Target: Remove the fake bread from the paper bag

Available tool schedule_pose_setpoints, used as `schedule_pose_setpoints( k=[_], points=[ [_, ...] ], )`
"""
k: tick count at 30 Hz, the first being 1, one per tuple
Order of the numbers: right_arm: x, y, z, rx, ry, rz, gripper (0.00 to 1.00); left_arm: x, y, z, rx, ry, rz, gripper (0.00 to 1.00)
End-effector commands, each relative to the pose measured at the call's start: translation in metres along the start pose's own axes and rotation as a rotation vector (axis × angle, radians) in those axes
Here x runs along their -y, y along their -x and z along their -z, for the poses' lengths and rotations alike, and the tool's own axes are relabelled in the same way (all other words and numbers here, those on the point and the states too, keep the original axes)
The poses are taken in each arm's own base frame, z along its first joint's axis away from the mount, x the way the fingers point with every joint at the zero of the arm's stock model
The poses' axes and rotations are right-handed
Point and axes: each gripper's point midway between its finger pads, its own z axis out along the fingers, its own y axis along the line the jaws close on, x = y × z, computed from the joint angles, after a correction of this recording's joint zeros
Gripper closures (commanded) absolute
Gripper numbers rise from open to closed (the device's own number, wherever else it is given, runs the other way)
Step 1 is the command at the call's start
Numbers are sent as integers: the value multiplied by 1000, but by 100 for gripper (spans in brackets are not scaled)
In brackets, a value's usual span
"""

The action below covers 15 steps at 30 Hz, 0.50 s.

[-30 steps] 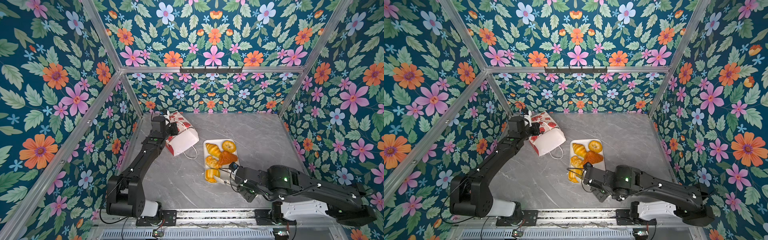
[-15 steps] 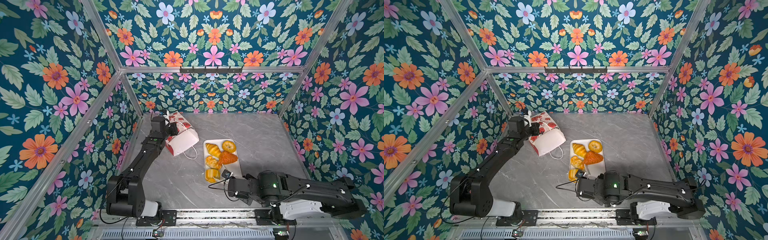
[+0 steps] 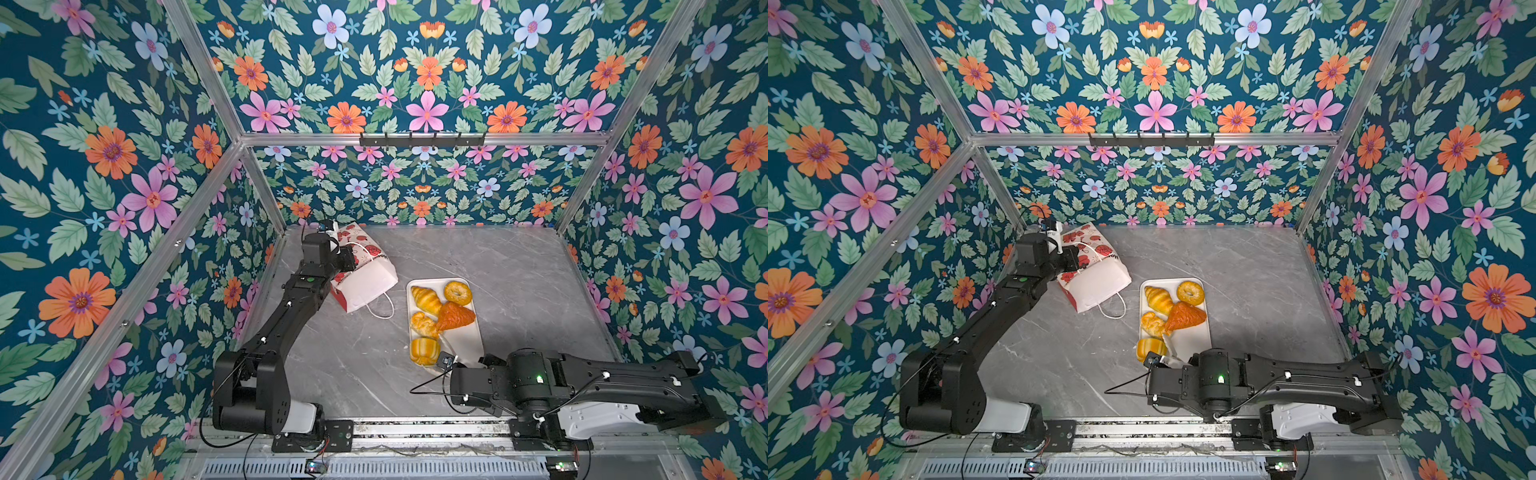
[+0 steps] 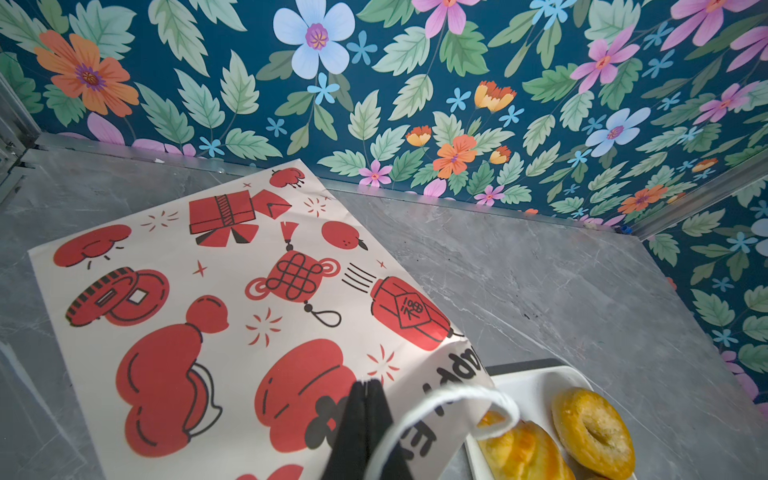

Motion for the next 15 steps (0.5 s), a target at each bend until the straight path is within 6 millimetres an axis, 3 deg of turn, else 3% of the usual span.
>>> schedule_pose_setpoints(
  k=[1,15],
  points=[
    [5,2,-2,-3,-37,25,61,1,4,1,18,-8,-10,100],
    [10,5,-19,-43,-95,17,62,1,2,0,13,-14,-5,100]
  ],
)
